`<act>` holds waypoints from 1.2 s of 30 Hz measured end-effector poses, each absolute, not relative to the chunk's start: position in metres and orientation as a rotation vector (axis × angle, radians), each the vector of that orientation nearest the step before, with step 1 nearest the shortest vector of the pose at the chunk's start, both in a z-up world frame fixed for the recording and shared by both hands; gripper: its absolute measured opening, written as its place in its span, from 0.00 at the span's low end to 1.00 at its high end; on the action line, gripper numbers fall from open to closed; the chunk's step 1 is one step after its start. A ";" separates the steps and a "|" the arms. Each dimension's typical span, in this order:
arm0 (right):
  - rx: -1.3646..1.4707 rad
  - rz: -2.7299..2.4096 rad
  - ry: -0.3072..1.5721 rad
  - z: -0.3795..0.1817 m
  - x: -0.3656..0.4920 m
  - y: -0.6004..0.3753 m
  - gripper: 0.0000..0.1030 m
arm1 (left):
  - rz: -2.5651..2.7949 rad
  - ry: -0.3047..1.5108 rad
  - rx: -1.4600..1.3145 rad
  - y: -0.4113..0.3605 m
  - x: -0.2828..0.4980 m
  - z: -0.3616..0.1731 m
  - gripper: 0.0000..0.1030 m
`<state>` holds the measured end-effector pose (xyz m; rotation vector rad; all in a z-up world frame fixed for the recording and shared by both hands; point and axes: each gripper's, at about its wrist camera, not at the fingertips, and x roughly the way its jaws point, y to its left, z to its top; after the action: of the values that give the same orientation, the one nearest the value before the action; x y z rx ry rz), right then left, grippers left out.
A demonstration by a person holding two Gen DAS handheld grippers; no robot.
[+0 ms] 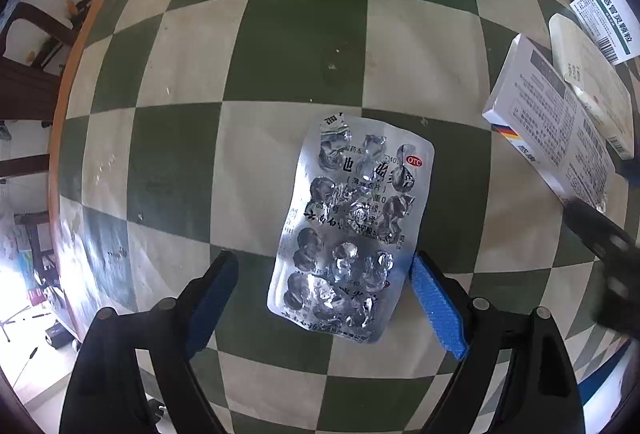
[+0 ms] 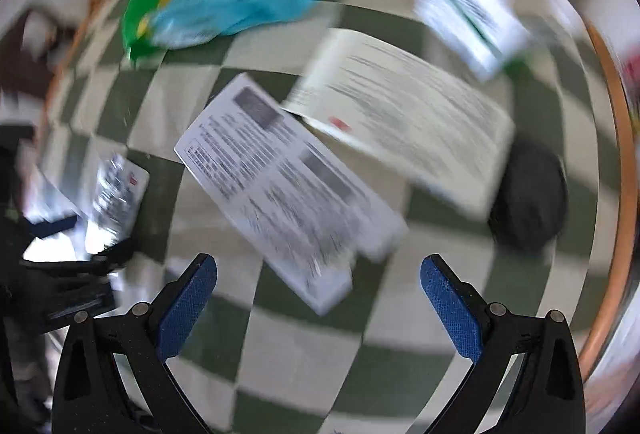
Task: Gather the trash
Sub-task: 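Grasp the silver blister pack with left tool while right tool grasps the white leaflet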
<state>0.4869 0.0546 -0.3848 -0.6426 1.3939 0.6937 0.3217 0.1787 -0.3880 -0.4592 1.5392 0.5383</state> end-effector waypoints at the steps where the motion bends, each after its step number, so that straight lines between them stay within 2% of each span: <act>1: -0.705 0.698 1.374 -0.392 0.487 0.065 1.00 | 0.537 1.537 -0.459 0.178 0.319 -0.388 0.86; 4: -0.784 0.690 1.369 -0.408 0.489 0.083 0.99 | 0.531 1.535 -0.453 0.179 0.318 -0.388 0.86; 8: -0.734 0.670 1.398 -0.409 0.491 0.084 0.94 | 0.509 1.537 -0.393 0.177 0.328 -0.385 0.83; 14: -0.553 0.492 1.653 -0.413 0.482 0.036 0.92 | 0.449 1.528 -0.269 0.171 0.342 -0.377 0.83; 16: -0.499 0.503 1.699 -0.411 0.478 0.026 0.93 | 0.435 1.539 -0.268 0.172 0.345 -0.380 0.86; 19: -0.544 0.512 1.627 -0.405 0.476 0.028 0.93 | 0.408 1.527 -0.326 0.178 0.349 -0.380 0.81; 20: -0.575 0.515 1.594 -0.404 0.476 0.033 0.93 | 0.397 1.517 -0.345 0.181 0.351 -0.379 0.72; 21: -0.605 0.530 1.567 -0.405 0.475 0.039 0.93 | 0.381 1.508 -0.373 0.182 0.351 -0.377 0.58; 25: -0.614 0.528 1.536 -0.407 0.477 0.053 0.92 | 0.382 1.505 -0.377 0.176 0.352 -0.373 0.58; 26: -0.597 0.517 1.531 -0.405 0.479 0.052 0.84 | 0.380 1.506 -0.387 0.175 0.350 -0.373 0.58; 27: -0.576 0.509 1.506 -0.398 0.480 0.051 0.79 | 0.381 1.507 -0.398 0.174 0.348 -0.372 0.58; 36: -0.394 0.503 1.523 -0.365 0.472 0.027 0.79 | 0.399 1.455 -0.396 0.199 0.332 -0.345 0.58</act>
<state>0.4723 0.0267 -0.3651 -0.3941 1.5235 0.5026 0.3322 0.1986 -0.3446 -0.3959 1.4550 0.3989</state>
